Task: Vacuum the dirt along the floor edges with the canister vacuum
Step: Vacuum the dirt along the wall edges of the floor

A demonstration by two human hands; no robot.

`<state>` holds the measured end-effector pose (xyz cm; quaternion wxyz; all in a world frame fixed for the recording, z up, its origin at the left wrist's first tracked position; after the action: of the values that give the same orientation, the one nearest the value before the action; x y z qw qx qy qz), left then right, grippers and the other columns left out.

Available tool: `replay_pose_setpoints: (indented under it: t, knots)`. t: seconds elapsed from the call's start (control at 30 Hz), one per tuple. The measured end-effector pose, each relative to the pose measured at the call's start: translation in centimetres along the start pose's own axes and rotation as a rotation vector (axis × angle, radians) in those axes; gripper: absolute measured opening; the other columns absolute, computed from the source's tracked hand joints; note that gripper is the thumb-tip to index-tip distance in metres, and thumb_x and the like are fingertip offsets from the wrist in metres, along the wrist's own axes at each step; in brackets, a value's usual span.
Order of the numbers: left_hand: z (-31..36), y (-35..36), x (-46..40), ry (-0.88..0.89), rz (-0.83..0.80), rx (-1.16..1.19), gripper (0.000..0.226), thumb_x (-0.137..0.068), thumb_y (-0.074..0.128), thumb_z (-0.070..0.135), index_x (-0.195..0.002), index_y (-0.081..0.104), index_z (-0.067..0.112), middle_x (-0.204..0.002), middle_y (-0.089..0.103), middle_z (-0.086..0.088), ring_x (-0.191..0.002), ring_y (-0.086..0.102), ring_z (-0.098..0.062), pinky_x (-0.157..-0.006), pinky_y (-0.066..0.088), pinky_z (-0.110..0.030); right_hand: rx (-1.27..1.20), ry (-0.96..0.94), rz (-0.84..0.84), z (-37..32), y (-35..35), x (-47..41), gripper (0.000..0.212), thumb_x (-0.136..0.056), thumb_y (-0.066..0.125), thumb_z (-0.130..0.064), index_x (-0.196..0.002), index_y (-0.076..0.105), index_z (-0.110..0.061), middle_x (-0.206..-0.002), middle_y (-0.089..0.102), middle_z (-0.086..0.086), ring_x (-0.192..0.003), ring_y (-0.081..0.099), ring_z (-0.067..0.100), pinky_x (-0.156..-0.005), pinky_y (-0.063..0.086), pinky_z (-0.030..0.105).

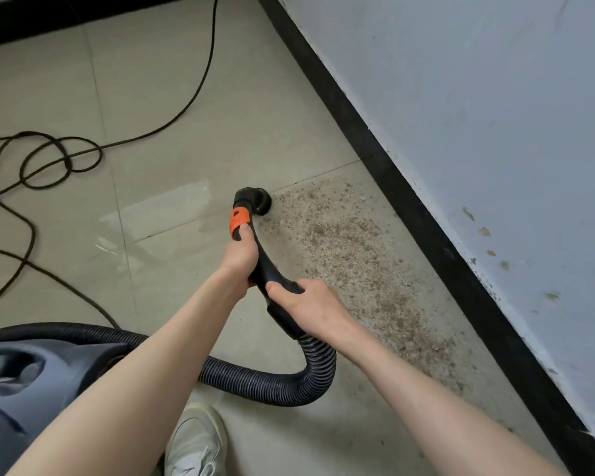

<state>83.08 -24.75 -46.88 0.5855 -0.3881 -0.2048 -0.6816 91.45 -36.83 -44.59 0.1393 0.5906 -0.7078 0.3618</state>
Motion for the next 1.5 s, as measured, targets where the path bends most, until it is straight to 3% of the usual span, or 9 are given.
replay_pose_setpoints:
  t: [0.1, 0.2, 0.33, 0.5, 0.6, 0.8, 1.03, 1.27, 1.5]
  knots:
    - [0.9, 1.5, -0.2, 0.013, -0.037, -0.082, 0.053, -0.098, 0.028, 0.052, -0.12, 0.039, 0.005, -0.097, 0.056, -0.013, -0.089, 0.065, -0.034, -0.078, 0.056, -0.045, -0.048, 0.0, 0.039, 0.4, -0.8, -0.2, 0.051, -0.065, 0.052, -0.071, -0.059, 0.06, -0.021, -0.051, 0.063, -0.009, -0.047, 0.061, 0.007, -0.051, 0.047, 0.024]
    - [1.9, 3.5, -0.4, 0.043, -0.074, -0.135, 0.048, -0.098, 0.029, 0.051, -0.115, 0.039, 0.007, -0.109, 0.055, -0.016, -0.106, 0.06, -0.037, -0.09, 0.051, -0.05, -0.127, 0.012, 0.087, 1.0, -2.0, -0.6, 0.05, -0.068, 0.056, -0.068, -0.059, 0.061, -0.019, -0.049, 0.062, -0.009, -0.044, 0.059, 0.007, -0.049, 0.046, 0.025]
    - [2.8, 6.1, -0.6, 0.088, -0.107, -0.214, 0.053, -0.098, 0.029, 0.05, -0.118, 0.042, 0.002, -0.113, 0.057, -0.017, -0.105, 0.06, -0.037, -0.088, 0.052, -0.047, -0.176, 0.045, 0.162, 1.8, -3.5, -1.1, 0.048, -0.076, 0.061, -0.063, -0.055, 0.056, -0.019, -0.045, 0.058, -0.01, -0.043, 0.057, 0.008, -0.048, 0.045, 0.023]
    - [4.1, 8.5, -1.2, 0.132, -0.149, -0.319, 0.059, -0.099, 0.026, 0.051, -0.126, 0.045, 0.001, -0.112, 0.057, -0.015, -0.101, 0.059, -0.032, -0.081, 0.053, -0.04, -0.227, 0.07, 0.207, 1.8, -4.9, -1.9, 0.046, -0.078, 0.062, -0.061, -0.063, 0.057, -0.018, -0.06, 0.062, 0.0, -0.059, 0.063, 0.023, -0.068, 0.058, 0.047]
    - [5.0, 10.1, -1.5, 0.17, -0.188, -0.382, 0.059, -0.099, 0.024, 0.05, -0.126, 0.046, 0.001, -0.114, 0.057, -0.015, -0.1, 0.058, -0.03, -0.084, 0.052, -0.039, -0.265, 0.098, 0.25, 1.7, -5.5, -2.2, 0.049, -0.077, 0.061, -0.062, -0.065, 0.056, -0.015, -0.063, 0.063, 0.005, -0.064, 0.067, 0.033, -0.069, 0.057, 0.054]
    - [6.4, 13.0, -1.6, 0.239, -0.281, -0.459, 0.062, -0.1, 0.023, 0.049, -0.133, 0.044, 0.001, -0.126, 0.054, -0.017, -0.11, 0.055, -0.031, -0.084, 0.046, -0.034, -0.341, 0.168, 0.352, 1.5, -6.0, -2.9, 0.049, -0.074, 0.058, -0.065, -0.076, 0.064, -0.017, -0.084, 0.07, 0.013, -0.08, 0.069, 0.038, -0.079, 0.058, 0.054]
    - [5.8, 13.9, -1.4, 0.236, -0.307, -0.514, 0.064, -0.099, 0.025, 0.051, -0.129, 0.046, -0.001, -0.122, 0.056, -0.017, -0.107, 0.057, -0.031, -0.091, 0.049, -0.038, -0.366, 0.163, 0.389, 2.1, -5.8, -2.3, 0.058, -0.064, 0.053, -0.069, -0.076, 0.064, -0.013, -0.08, 0.07, 0.016, -0.078, 0.069, 0.039, -0.077, 0.057, 0.058]
    - [5.7, 13.8, -0.5, 0.251, -0.288, -0.508, 0.062, -0.098, 0.028, 0.051, -0.125, 0.049, 0.0, -0.107, 0.058, -0.014, -0.097, 0.059, -0.03, -0.08, 0.05, -0.035, -0.37, 0.114, 0.371, 2.4, -5.9, -1.2, 0.056, -0.073, 0.053, -0.067, -0.076, 0.064, -0.012, -0.079, 0.07, 0.012, -0.074, 0.07, 0.034, -0.074, 0.059, 0.053]
    - [5.6, 8.8, 1.0, 0.246, -0.163, -0.338, 0.063, -0.097, 0.032, 0.052, -0.125, 0.046, -0.002, -0.103, 0.055, -0.015, -0.096, 0.058, -0.032, -0.092, 0.051, -0.045, -0.332, 0.031, 0.224, 0.5, -4.4, 0.5, 0.058, -0.061, 0.051, -0.071, -0.073, 0.061, -0.015, -0.08, 0.07, 0.012, -0.075, 0.069, 0.034, -0.075, 0.059, 0.053]
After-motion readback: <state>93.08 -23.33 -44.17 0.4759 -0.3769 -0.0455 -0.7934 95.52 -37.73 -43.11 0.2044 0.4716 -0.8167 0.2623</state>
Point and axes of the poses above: each hand's wrist, its own x-axis away from the middle knuckle, its own y-axis out of the palm, z = x × y, the point moved 2 cm from there along -x, towards the middle knuckle
